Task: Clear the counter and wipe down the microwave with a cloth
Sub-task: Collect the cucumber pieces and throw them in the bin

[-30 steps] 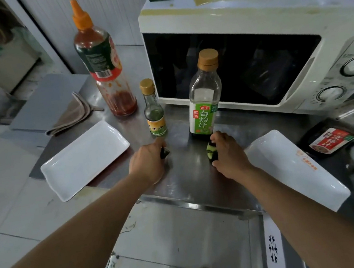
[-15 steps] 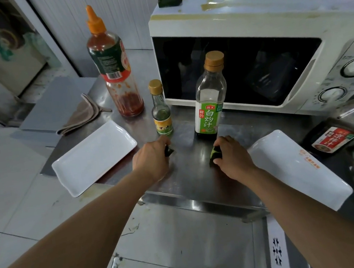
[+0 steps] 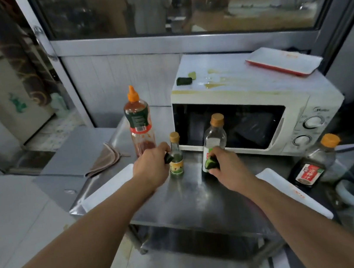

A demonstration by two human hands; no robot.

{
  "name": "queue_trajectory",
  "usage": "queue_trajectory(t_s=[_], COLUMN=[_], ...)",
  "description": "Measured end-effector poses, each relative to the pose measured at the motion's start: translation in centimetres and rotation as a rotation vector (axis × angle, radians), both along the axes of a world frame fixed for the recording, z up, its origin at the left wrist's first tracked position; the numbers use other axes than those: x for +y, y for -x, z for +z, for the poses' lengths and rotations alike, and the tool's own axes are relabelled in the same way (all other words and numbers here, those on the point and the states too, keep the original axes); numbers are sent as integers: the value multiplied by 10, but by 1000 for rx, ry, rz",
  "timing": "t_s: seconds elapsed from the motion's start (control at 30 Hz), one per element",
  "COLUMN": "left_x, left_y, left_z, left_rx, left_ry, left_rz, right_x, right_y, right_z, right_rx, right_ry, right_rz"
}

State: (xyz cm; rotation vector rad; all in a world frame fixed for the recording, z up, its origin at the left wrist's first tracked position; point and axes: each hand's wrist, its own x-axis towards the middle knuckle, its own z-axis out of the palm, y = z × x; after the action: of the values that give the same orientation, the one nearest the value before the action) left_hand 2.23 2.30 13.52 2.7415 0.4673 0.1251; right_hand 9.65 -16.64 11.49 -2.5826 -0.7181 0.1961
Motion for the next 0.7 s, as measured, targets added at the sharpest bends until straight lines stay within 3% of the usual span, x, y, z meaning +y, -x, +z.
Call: queue_trajectory(t_s=[0.33, 0.7], left_x=[21, 34], left_y=[-6, -61], left_z=[61, 89], left_rx=[-141, -209], left_ry=[-2, -48], left_rz=[-26, -30], right_x=[20, 31], right_y=[-6, -63], right_z=[86, 125], right_rx=[-155, -228], right_ry=[-110, -107], right_rz=[-53, -57])
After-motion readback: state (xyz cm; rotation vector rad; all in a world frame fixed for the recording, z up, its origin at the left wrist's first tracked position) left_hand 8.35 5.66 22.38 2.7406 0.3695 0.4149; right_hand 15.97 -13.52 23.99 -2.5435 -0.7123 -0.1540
